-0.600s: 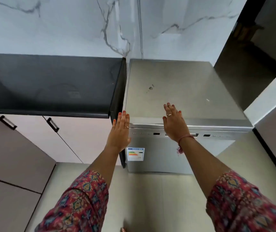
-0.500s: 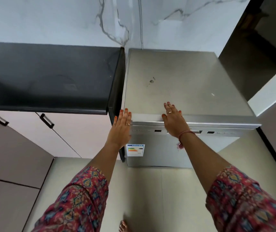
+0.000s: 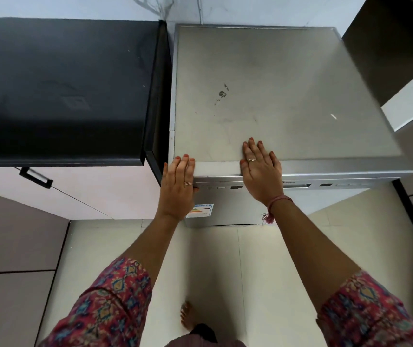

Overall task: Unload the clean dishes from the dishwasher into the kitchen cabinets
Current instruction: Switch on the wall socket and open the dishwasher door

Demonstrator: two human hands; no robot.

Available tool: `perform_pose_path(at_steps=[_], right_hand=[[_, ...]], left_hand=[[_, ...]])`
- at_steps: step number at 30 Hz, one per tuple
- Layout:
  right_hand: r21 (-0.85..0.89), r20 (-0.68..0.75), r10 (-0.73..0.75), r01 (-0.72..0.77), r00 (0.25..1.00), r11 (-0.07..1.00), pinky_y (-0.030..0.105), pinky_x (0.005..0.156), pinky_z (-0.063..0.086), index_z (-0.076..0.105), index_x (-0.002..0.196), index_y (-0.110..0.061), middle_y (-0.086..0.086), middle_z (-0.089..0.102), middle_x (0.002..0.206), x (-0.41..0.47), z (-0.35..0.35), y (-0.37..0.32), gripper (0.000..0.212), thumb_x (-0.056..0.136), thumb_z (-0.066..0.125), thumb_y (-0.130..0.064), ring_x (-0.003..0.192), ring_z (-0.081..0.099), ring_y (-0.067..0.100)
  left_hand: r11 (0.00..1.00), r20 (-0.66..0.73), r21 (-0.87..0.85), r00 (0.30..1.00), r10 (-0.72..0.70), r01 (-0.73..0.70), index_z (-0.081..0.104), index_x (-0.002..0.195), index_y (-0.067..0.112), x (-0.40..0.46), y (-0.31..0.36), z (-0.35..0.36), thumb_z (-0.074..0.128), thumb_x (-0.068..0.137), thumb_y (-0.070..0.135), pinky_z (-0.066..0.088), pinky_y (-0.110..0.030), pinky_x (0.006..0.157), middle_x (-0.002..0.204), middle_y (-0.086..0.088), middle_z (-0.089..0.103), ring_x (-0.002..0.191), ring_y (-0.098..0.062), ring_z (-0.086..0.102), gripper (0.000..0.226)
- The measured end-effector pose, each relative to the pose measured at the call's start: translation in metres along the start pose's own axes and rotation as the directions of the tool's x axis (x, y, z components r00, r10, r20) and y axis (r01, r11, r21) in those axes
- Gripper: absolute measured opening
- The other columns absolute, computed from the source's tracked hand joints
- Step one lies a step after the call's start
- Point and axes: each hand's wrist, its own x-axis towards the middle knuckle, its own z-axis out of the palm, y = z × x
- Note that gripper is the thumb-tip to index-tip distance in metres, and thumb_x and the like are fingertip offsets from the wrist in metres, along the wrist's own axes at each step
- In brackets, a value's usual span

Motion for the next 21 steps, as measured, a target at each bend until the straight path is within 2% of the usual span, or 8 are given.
perform_pose_path(at_steps=[3,8,14,17,18,21], right_hand=[[-0.005,-0.016,-0.003,0.003,1.000,1.000,0.032,0.117,0.004,0.025,0.150,-0.025,-0.008,0.018,0.159,0.000,0.001,-0.001,0.049,0.102,0.028,-0.031,0.147,0.011,0.011],[-0.006,0.018,0.001,-0.001,1.000,1.000,0.033,0.117,0.004,0.023,0.151,-0.026,-0.008,0.016,0.159,0.001,0.002,0.002,0.049,0.102,0.027,-0.031,0.148,0.009,0.011],[0.067,0.110,0.003,-0.011,0.994,0.998,0.034,0.117,0.001,0.020,0.151,-0.026,-0.009,0.012,0.160,0.007,-0.004,0.005,0.049,0.103,0.027,-0.031,0.148,0.005,0.010],[0.135,0.218,0.015,-0.045,0.976,0.990,0.035,0.118,-0.002,0.017,0.152,-0.027,-0.009,0.008,0.160,0.010,-0.012,0.006,0.051,0.102,0.029,-0.029,0.148,0.002,0.009],[0.141,0.258,0.025,-0.063,0.966,0.988,0.035,0.118,-0.002,0.016,0.152,-0.026,-0.009,0.007,0.161,0.012,-0.015,0.006,0.052,0.101,0.031,-0.028,0.148,0.001,0.010],[0.165,0.322,0.066,-0.125,0.944,0.978,0.039,0.119,0.001,0.019,0.152,-0.019,-0.003,0.009,0.161,0.019,-0.026,-0.003,0.054,0.100,0.034,-0.021,0.148,0.005,0.016]], left_hand=[[1.000,-0.058,0.011,0.998,-0.018,0.019,0.034,0.134,0.002,-0.001,0.005,0.004,0.078,0.067,0.015,0.044,-0.058,0.095,0.131,-0.025,0.054,0.126,-0.036,0.034,0.081],[1.000,-0.061,0.016,0.998,-0.021,0.022,0.034,0.133,0.003,-0.001,0.007,0.005,0.078,0.067,0.015,0.046,-0.057,0.093,0.129,-0.026,0.055,0.125,-0.036,0.034,0.081],[1.000,0.092,0.015,0.996,0.004,-0.006,0.038,0.133,0.003,0.003,0.003,-0.008,0.082,0.066,0.022,0.047,-0.051,0.095,0.129,-0.025,0.055,0.118,-0.043,0.053,0.082],[0.999,0.226,0.043,0.974,0.011,-0.022,0.037,0.141,0.004,0.008,-0.003,-0.020,0.069,0.080,0.034,0.037,-0.043,0.107,0.142,-0.021,0.041,0.128,-0.036,0.042,0.075],[0.999,0.257,0.039,0.966,0.013,-0.023,0.037,0.141,0.006,0.009,-0.005,-0.026,0.065,0.082,0.040,0.036,-0.040,0.106,0.142,-0.017,0.040,0.127,-0.033,0.039,0.074],[0.998,0.265,0.019,0.963,0.046,-0.053,0.044,0.134,0.013,0.021,-0.009,-0.047,0.056,0.085,0.051,0.043,-0.035,0.092,0.131,-0.009,0.045,0.114,-0.026,0.043,0.063]])
